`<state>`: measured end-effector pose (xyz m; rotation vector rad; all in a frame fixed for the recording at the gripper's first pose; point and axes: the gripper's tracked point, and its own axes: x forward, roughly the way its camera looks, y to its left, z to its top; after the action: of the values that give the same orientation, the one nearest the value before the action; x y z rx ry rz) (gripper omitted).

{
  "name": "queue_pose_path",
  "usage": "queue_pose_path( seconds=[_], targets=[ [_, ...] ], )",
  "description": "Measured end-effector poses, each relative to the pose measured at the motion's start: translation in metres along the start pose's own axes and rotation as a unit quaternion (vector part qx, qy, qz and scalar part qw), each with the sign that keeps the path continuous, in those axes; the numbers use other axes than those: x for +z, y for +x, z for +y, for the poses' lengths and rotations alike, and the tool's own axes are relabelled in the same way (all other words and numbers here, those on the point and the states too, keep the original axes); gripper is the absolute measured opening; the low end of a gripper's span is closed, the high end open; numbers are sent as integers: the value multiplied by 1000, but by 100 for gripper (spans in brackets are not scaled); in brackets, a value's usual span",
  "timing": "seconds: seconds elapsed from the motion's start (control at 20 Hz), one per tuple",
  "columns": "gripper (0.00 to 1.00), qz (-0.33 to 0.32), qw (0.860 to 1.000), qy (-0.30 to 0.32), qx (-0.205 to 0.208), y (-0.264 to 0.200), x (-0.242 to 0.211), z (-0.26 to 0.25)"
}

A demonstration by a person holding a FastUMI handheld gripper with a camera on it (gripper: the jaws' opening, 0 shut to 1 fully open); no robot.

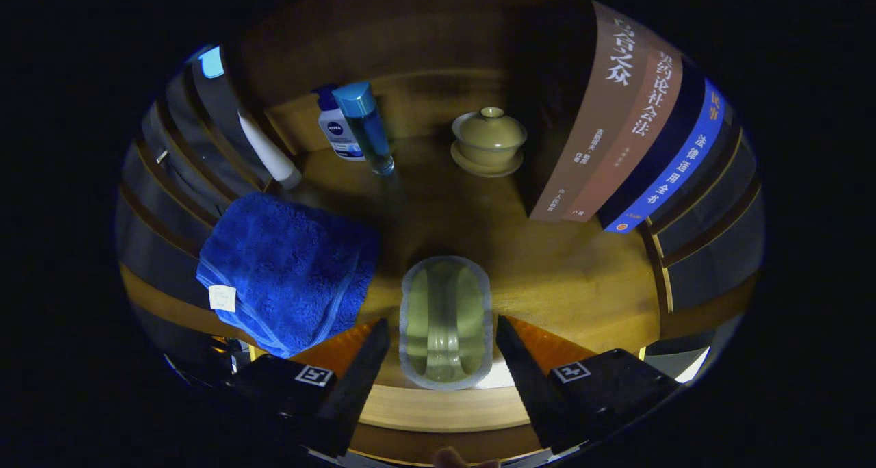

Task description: Pull open the drawer, take out the items inside it, and place them on the countertop above the cabinet.

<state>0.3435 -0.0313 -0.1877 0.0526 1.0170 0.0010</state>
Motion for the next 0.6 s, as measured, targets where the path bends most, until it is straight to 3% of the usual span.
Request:
queue_pose_path(
  seconds=[0.35, 0.6],
  targets=[
    [100, -120, 992, 19, 26, -64, -8, 8],
    [100, -239, 969, 26, 47, -138, -29, 8]
  ],
)
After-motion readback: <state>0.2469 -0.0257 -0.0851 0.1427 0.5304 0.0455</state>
